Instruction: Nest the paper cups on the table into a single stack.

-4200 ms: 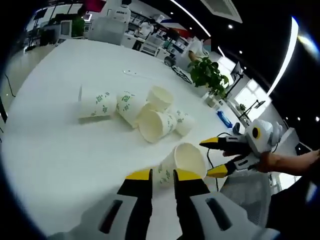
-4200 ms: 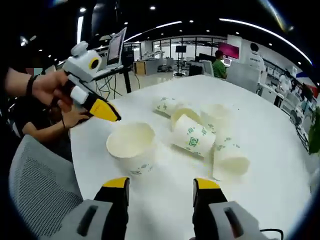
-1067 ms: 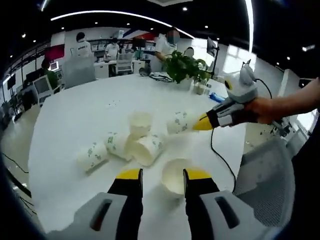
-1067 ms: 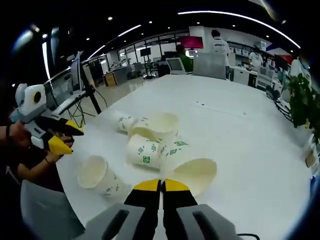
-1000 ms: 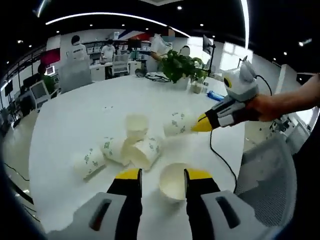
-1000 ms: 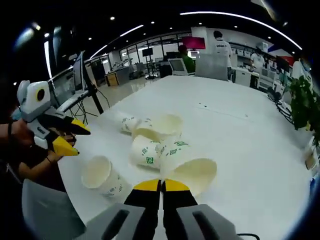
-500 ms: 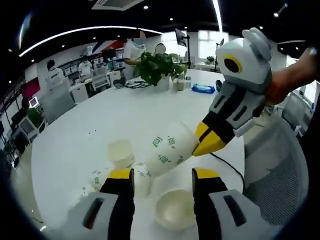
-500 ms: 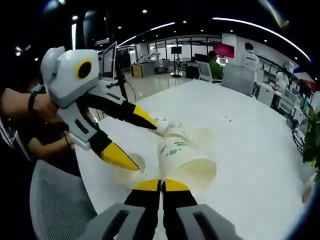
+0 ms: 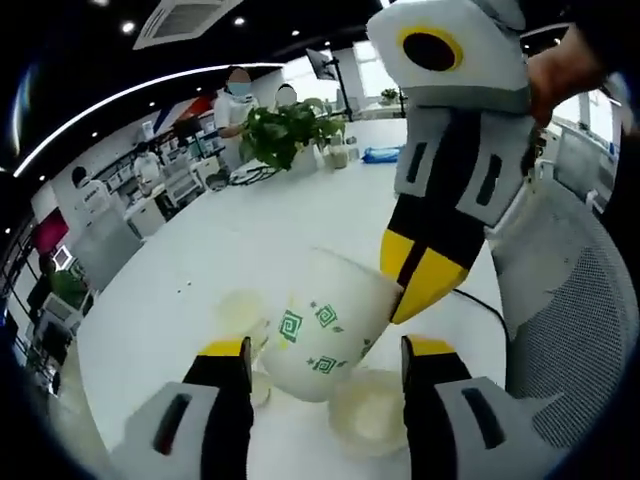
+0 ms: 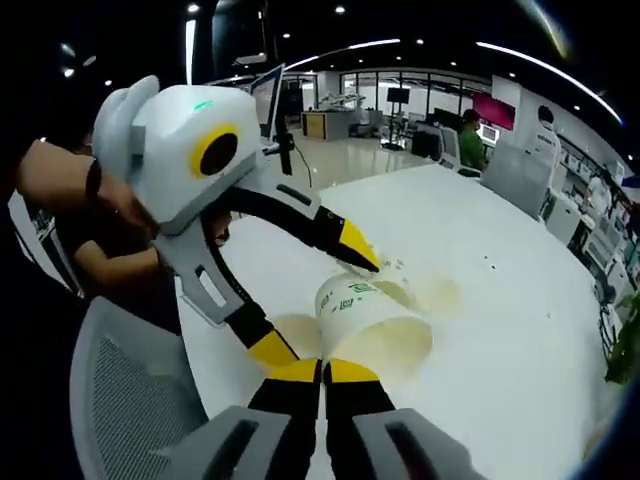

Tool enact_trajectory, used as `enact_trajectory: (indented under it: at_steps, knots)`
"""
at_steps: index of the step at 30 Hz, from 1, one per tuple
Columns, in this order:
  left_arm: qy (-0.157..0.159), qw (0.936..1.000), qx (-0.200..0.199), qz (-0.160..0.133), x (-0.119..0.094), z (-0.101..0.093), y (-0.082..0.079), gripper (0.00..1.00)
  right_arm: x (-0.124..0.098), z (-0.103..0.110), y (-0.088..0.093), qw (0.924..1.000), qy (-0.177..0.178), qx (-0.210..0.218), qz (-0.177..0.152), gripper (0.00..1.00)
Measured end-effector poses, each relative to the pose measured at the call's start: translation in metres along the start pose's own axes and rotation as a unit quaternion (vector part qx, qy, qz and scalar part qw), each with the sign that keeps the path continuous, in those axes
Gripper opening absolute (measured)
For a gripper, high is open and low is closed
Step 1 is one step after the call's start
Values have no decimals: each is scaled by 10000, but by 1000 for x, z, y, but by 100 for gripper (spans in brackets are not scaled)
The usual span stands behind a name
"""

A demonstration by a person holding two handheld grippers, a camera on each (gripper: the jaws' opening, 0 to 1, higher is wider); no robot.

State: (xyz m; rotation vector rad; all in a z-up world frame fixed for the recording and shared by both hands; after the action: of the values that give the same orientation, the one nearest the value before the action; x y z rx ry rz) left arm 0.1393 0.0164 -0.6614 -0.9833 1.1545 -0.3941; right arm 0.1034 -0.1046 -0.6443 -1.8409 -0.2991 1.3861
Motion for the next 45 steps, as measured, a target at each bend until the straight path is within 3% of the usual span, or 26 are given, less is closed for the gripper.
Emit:
enact_trajectory:
  at_steps: [6, 18, 33, 45]
  knots:
    - [-30, 9999, -133, 80, -5, -3, 4, 42, 0, 4, -9, 9998, -99, -147, -43, 0]
    - [-72, 9974, -713, -65, -18, 4, 17, 39, -1, 11, -30, 9978, -137, -633, -128, 0]
    - [-10, 9960, -898, -20, -25, -15, 28, 35, 5, 22, -42, 9972, -211, -663, -269, 0]
    - [-158, 9947, -1017, 74, -27, -18, 50, 35, 20, 40, -46, 9957, -356, -828, -214, 0]
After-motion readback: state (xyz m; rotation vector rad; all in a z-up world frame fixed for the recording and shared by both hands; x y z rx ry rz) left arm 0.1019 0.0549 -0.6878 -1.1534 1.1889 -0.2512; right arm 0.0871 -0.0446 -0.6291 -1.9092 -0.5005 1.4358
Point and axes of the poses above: the point that each gripper's makers call its tool centre point, and the gripper's own axes: x roughly forward along the fingers, z roughly to its left, y roughly out of its underside, the point moved 9 cm from there along -x, roughly backward along the fingers, and after that the axes turned 9 degrees about -x, right-handed, at the moved point
